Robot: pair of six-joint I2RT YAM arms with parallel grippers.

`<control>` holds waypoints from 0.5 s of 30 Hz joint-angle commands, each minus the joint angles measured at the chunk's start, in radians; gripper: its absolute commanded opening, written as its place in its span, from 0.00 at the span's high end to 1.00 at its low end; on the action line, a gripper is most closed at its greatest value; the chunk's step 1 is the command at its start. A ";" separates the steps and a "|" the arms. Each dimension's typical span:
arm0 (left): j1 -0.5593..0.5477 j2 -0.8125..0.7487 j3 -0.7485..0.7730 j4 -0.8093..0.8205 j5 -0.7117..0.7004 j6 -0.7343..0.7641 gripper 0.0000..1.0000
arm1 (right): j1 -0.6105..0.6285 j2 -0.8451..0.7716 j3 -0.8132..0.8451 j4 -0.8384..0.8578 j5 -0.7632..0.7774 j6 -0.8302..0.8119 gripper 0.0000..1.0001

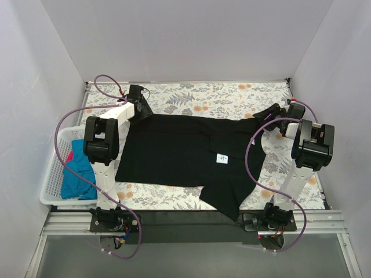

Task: Fold and stack the t-shirts
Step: Fold the tshirt

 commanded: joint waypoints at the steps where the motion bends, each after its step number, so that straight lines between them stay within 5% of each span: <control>1: 0.005 0.001 -0.017 0.008 -0.005 0.007 0.36 | 0.001 0.025 0.044 0.055 -0.028 0.026 0.44; 7: 0.005 -0.003 -0.025 0.007 -0.012 0.007 0.36 | 0.001 0.047 0.043 0.058 -0.014 0.029 0.53; 10: 0.007 0.001 -0.031 0.004 -0.015 0.004 0.37 | 0.001 0.050 0.033 0.059 -0.001 0.024 0.65; 13: 0.012 0.018 -0.031 -0.014 -0.017 -0.007 0.38 | -0.007 0.044 0.017 0.059 0.013 0.018 0.92; 15: 0.018 0.026 -0.026 -0.033 -0.012 -0.019 0.39 | -0.013 0.027 0.003 0.062 0.026 0.009 0.99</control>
